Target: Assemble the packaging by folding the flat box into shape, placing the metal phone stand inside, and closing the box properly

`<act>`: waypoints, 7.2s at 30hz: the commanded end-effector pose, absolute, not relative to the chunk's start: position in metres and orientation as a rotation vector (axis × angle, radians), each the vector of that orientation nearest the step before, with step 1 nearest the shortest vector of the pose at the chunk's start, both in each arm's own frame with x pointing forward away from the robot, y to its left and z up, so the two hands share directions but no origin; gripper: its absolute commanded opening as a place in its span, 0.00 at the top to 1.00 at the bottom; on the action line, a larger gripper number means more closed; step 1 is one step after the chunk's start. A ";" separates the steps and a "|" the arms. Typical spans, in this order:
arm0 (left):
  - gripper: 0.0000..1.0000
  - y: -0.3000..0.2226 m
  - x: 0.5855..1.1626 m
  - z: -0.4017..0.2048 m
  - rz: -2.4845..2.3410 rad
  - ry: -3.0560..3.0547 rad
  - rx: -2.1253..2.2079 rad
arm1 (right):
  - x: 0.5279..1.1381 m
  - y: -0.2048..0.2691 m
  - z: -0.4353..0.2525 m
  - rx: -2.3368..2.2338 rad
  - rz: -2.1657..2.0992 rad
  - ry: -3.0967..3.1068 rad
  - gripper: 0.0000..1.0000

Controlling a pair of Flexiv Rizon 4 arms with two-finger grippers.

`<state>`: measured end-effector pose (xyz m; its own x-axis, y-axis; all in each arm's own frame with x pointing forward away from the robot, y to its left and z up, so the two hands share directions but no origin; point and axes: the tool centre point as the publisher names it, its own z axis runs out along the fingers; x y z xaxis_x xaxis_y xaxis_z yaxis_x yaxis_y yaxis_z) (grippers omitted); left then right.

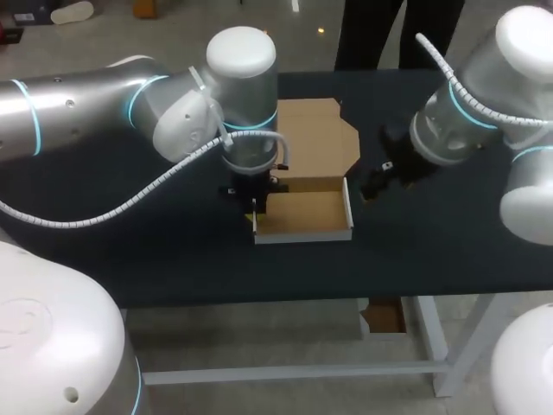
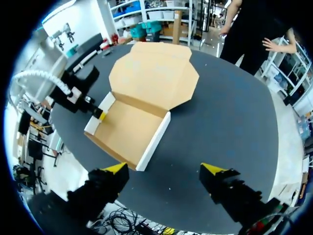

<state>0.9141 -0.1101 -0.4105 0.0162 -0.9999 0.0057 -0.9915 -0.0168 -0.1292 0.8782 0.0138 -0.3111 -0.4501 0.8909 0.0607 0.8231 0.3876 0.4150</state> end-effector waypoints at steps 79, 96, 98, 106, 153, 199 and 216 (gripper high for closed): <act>0.92 -0.060 0.904 -0.409 -0.058 2.032 -2.139 | 0.802 -0.033 -0.289 0.481 0.900 2.874 0.00; 0.71 -0.069 0.902 -0.403 -0.145 2.080 -2.160 | 0.803 -0.032 -0.292 0.493 0.879 2.886 0.00; 0.71 -0.070 0.902 -0.401 -0.157 2.087 -2.162 | 0.803 -0.033 -0.294 0.494 0.877 2.887 0.00; 0.29 -0.071 0.897 -0.389 -0.281 2.139 -2.140 | 0.804 -0.038 -0.298 0.494 0.876 2.887 0.00; 0.00 0.015 0.782 -0.287 -0.811 2.392 -1.761 | 0.793 -0.053 -0.260 0.907 0.834 2.735 0.00; 0.00 0.050 0.720 -0.207 -0.657 2.192 -2.274 | 0.760 -0.117 -0.199 1.919 0.955 2.293 0.00; 0.00 0.047 0.729 -0.206 -0.693 2.220 -2.313 | 0.764 -0.116 -0.205 2.031 0.919 2.321 0.00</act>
